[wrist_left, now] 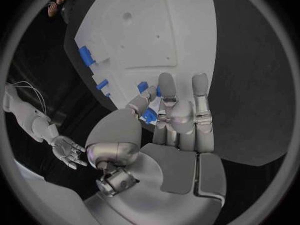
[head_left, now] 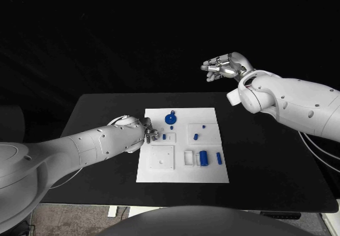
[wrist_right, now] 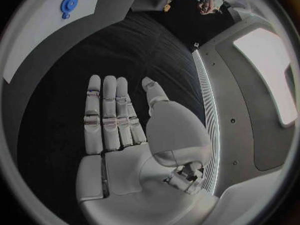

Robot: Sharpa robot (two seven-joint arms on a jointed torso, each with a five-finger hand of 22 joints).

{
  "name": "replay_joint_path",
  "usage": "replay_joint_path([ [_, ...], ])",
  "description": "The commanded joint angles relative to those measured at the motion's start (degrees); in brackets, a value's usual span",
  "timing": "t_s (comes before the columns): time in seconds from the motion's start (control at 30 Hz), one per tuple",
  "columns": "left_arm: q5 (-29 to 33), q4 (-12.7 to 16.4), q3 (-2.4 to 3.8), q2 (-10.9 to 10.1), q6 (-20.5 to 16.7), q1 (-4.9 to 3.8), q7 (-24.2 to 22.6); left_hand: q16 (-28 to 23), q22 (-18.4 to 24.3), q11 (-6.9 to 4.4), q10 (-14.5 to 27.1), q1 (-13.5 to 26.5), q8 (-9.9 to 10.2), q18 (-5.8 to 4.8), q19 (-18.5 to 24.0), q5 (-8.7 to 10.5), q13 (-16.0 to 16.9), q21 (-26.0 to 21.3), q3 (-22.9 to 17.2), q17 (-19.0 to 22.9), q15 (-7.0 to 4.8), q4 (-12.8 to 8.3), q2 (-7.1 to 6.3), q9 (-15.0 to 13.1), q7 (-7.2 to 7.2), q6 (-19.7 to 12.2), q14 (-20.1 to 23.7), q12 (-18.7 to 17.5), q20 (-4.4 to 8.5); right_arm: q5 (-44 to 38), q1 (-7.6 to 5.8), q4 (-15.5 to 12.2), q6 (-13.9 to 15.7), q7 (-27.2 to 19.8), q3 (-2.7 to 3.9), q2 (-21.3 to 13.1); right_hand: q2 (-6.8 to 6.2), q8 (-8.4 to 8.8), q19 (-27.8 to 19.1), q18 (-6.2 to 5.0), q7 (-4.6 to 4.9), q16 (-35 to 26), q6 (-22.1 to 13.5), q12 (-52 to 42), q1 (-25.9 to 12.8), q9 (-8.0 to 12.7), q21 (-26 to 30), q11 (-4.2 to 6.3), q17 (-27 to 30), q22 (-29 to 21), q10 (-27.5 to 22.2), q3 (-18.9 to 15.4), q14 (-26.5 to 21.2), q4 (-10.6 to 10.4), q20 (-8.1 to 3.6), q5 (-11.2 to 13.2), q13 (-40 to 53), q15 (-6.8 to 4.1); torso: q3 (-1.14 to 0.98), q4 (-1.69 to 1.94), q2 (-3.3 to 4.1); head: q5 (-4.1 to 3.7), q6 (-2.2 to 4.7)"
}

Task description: Assemble the parts on the task board

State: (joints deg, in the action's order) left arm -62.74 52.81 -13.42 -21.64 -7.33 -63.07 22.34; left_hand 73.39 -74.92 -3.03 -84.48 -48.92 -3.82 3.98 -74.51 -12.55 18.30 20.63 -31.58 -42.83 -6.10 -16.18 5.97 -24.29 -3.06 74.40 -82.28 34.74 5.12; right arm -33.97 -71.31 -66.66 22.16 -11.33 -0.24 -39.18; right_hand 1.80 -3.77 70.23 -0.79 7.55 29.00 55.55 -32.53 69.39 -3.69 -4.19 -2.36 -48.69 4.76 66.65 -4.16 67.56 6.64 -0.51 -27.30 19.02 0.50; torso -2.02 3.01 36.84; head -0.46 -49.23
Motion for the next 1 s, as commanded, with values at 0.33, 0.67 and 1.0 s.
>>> replay_joint_path([
  [0.33, 1.0, 0.2, -0.16, 0.2, 3.0, 0.28, 0.2, -0.9, -0.8, -0.85, -1.9, -1.6, 0.0, -1.08, -0.4, 0.53, -0.2, -0.9, 0.7, 1.1, -0.45, 1.0, 0.61, 0.0, 3.87, 3.5, 0.3, -0.5, 0.91, -0.8, -0.02, -0.2, -1.3, 0.0, 0.03, 0.0, -0.14, 0.17, 0.1, 0.76, 0.03, 0.1, 0.3, 0.2, -0.5, 0.0, -0.1, 0.33, 0.0, -0.1, 0.1, 0.6, -0.1, 0.0, 0.12, -0.6, -0.1, -0.16, -0.03, 0.07, -0.03, -0.14, 0.09],
  [0.67, 1.1, 0.3, -0.15, 0.1, 0.6, 0.25, -0.3, -2.6, -0.7, -0.68, -1.6, -3.3, 0.0, -2.22, -0.8, 3.53, 1.8, -1.9, 2.5, 3.7, -0.74, 3.7, -1.04, -0.6, 3.48, 1.1, 0.5, -2.2, 1.95, -0.8, -0.02, -0.1, -1.4, 0.0, 0.03, 0.0, -0.14, 0.17, 0.1, 0.76, 0.03, 0.1, 0.3, 0.2, -0.5, 0.0, -0.1, 0.33, 0.0, -0.1, 0.1, 0.6, -0.1, 0.0, 0.12, -0.6, -0.1, -0.16, -0.03, 0.08, -0.03, -0.23, 0.17],
  [1.0, 1.2, 0.3, -0.15, 0.0, 0.1, 0.17, -0.6, -2.9, -0.6, -0.8, -1.7, -2.7, 0.0, -2.57, -1.1, 6.3, 3.2, -2.6, 6.0, 4.3, -0.86, 6.3, -4.42, -0.6, 3.77, 1.1, 0.5, -3.2, 2.13, -0.8, -0.02, -0.2, -1.3, 0.1, 0.03, -0.1, -0.2, 0.17, 0.1, 0.76, 0.03, 0.1, 0.3, 0.3, -0.5, 0.0, -0.1, 0.32, 0.0, -0.1, 0.1, 0.7, -0.1, 0.0, 0.13, -0.7, -0.1, -0.15, -0.01, 0.03, -0.03, -0.19, 0.23],
])
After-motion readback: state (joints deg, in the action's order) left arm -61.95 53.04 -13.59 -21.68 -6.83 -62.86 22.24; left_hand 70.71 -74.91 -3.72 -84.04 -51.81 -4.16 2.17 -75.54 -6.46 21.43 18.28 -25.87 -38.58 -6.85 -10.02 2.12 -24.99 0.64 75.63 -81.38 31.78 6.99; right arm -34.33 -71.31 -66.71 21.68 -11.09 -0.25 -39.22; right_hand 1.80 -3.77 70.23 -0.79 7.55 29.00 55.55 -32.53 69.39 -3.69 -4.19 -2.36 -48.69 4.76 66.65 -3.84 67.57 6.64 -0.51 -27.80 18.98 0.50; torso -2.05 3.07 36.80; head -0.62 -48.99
